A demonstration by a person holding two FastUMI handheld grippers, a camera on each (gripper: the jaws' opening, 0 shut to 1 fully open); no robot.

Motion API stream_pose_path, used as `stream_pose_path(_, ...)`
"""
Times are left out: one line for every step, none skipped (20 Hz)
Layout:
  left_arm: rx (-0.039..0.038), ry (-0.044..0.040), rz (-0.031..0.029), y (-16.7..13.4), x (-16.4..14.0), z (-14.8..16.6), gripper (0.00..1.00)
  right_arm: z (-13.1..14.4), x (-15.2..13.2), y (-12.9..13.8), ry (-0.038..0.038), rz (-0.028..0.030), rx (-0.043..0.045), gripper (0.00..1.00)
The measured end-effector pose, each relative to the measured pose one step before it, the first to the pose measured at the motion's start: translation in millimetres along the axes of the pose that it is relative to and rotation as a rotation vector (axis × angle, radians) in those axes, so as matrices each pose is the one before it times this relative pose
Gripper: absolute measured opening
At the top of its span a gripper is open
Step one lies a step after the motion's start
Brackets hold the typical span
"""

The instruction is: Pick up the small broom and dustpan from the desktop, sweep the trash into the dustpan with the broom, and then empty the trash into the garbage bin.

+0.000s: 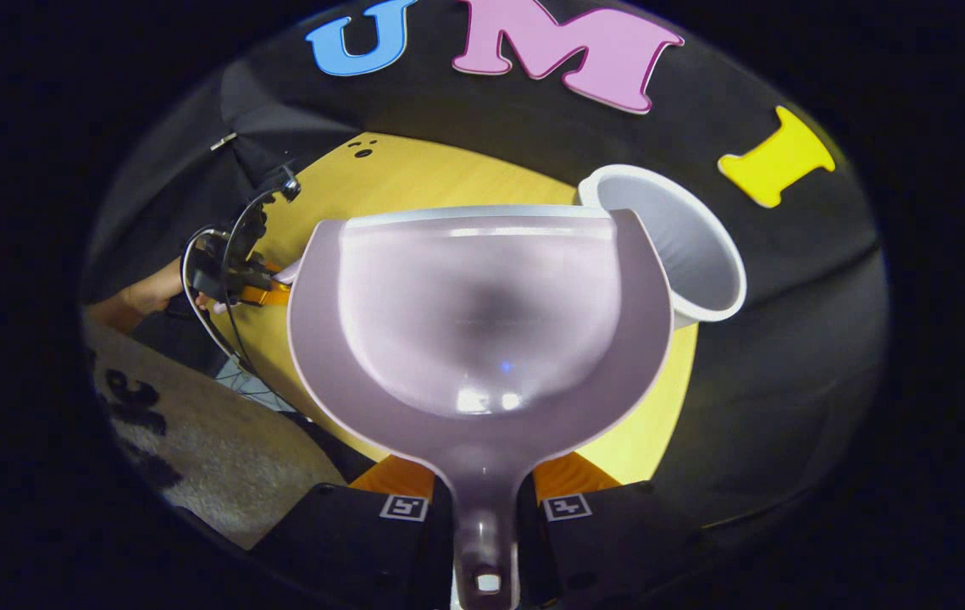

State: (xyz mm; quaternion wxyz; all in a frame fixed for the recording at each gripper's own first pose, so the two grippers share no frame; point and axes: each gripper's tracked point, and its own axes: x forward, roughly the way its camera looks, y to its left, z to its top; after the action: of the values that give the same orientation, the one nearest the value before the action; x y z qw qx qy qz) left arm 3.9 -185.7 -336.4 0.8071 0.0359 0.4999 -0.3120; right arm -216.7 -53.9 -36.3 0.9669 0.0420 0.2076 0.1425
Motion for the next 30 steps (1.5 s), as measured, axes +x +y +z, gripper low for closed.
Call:
stream_pose_path(0.00615, -0.00232, 0.00737, 1.05, -0.21, 0.88, 0.27, -8.23, 11.31, 9.68, 0.00963, 0.01603, 0.00723, 0.37)
stream_pose_path(0.00607, -0.00405, 0.00762, 1.41, 0.28, 0.99, 0.28, -7.12, 12.81, 6.57, 0.01357, 0.01301, 0.0064, 0.34)
stream_pose_path(0.00599, -0.003, 0.00586, 0.98, 0.0, 1.28, 0.28, -6.51, 13.52, 5.47, 0.01071, 0.00903, 0.00943, 0.34)
stream_pose_path(0.00466, -0.00321, 0.00593, 4.42, 0.59, 2.43, 0.28, -5.2, 14.15, 5.15, 0.00723, 0.00633, 0.01118, 0.34)
stream_pose_path(0.00419, -0.00278, 0.00637, 2.55, 1.75, 2.58, 0.27, -5.63, 13.09, 3.85, 0.01121, 0.00747, 0.01781, 0.34)
stream_pose_path(0.00259, -0.00187, 0.00735, 0.52, 2.18, 1.83, 0.27, -4.73, 12.01, 2.74, 0.00671, 0.00471, 0.01501, 0.34)
stream_pose_path(-0.00076, -0.00062, 0.00781, -0.23, 1.78, 2.35, 0.27, -5.52, 11.25, 0.35, 0.01109, 0.00093, 0.01307, 0.34)
stream_pose_path(-0.00237, -0.00136, 0.0072, -0.05, 1.73, 1.19, 0.28, -4.47, 11.32, -1.01, 0.01141, -0.0045, 0.00543, 0.34)
stream_pose_path(-0.0014, -0.00204, 0.00633, 0.95, 2.23, 1.06, 0.28, -4.52, 14.3, -0.87, 0.00999, -0.00908, 0.00189, 0.34)
stream_pose_path(-0.00038, 0.00019, 0.00763, 1.76, 1.69, 0.95, 0.27, -6.06, 13.48, -1.27, 0.01331, -0.00624, 0.00431, 0.34)
stream_pose_path(0.00053, -0.00156, 0.00914, 1.2, 3.05, 2.14, 0.28, -2.33, 11.07, -1.86, 0.00751, -0.00432, 0.01345, 0.34)
stream_pose_path(0.00103, -0.00066, 0.00615, -0.27, 3.17, 1.6, 0.28, -0.47, 9.21, -2.36, 0.00291, -0.00705, 0.01456, 0.34)
stream_pose_path(0.00244, -0.00098, 0.00503, 0.42, 2.87, 0.96, 0.28, 0.49, 9.13, -4.92, -0.00049, -0.01011, 0.01341, 0.34)
stream_pose_path(0.00287, -0.00111, 0.00605, 0.49, 4.31, 1.71, 0.27, 0.72, 9.85, -3.86, 0.00065, -0.00961, 0.01258, 0.34)
stream_pose_path(0.00344, 0.00476, 0.00407, 0.36, 5.41, 1.7, 0.28, 2.09, 8.22, -2.5, 0.00476, -0.01031, 0.0105, 0.34)
stream_pose_path(0.00016, 0.01501, -0.00274, -0.55, 7.43, -0.49, 0.27, 2.44, 8.66, -4.38, 0.00347, -0.01167, 0.00704, 0.31)
stream_pose_path(-0.00246, 0.01668, -0.00119, -1.61, 4.24, -0.47, 0.29, 1.07, 7.0, -2.85, 0.00403, -0.00995, 0.00607, 0.31)
stream_pose_path(0.00179, 0.00951, 0.00719, 1.32, 2.69, -0.2, 0.31, 0.74, 5.21, 0.2, 0.00467, -0.00294, 0.00464, 0.34)
stream_pose_path(0.00659, 0.00597, 0.01119, 0.19, 1.84, 0.86, 0.31, 0.07, 5.43, 0.23, 0.01029, 0.00308, 0.00492, 0.38)
stream_pose_path(0.00541, 0.00298, 0.01162, 0.09, -0.02, 0.3, 0.3, 0.35, 4.1, 0.25, 0.00593, 0.00354, 0.00977, 0.35)
stream_pose_path(0.00254, -0.00007, 0.00565, -0.74, -1.3, 0.5, 0.31, -0.23, 3.01, -1.0, 0.00125, 0.00399, 0.01077, 0.35)
stream_pose_path(0.00139, -0.0024, 0.00291, -1.55, -1.38, 0.27, 0.31, -0.21, 1.61, 0.07, 0.00228, 0.00366, 0.00919, 0.36)
stream_pose_path(0.00274, -0.0052, 0.00236, -1.87, -1.58, 0.52, 0.3, 2.54, 0.62, 1.55, -0.00982, 0.0056, 0.00665, 0.33)
stream_pose_path(0.00242, -0.00449, -0.00088, -4.58, -3.9, -1.12, 0.31, 1.53, -1.19, 0.77, -0.00575, 0.00272, 0.00205, 0.37)
stream_pose_path(0.00224, -0.0039, -0.00186, -2.66, -4.15, -1.67, 0.35, 0.55, -1.44, 1.39, -0.00495, 0.00426, -0.00003, 0.38)
stream_pose_path(0.00501, -0.00895, 0.00446, 2.45, -1.95, 2.42, 0.39, 1.58, -2.21, 0.09, -0.00472, 0.00438, 0.0048, 0.4)
stream_pose_path(0.00592, -0.00814, 0.01054, 2.44, -3.18, 1.63, 0.37, -1.86, -3.01, 0.52, 0.00331, 0.00697, 0.00983, 0.37)
stream_pose_path(0.00672, -0.0082, 0.00884, 1.88, -2.07, 1.25, 0.36, -0.56, -4.93, 0.71, -0.00555, 0.00663, 0.0079, 0.4)
stream_pose_path(0.00656, -0.00693, 0.0044, 0.59, -2.62, 0.49, 0.36, 0.42, -6.83, 0.1, -0.00916, 0.00327, 0.00599, 0.4)
stream_pose_path(0.00648, -0.00892, 0.00242, 2.38, -2.83, -0.06, 0.35, -0.42, -6.92, -0.11, -0.01011, 0.00194, 0.00329, 0.36)
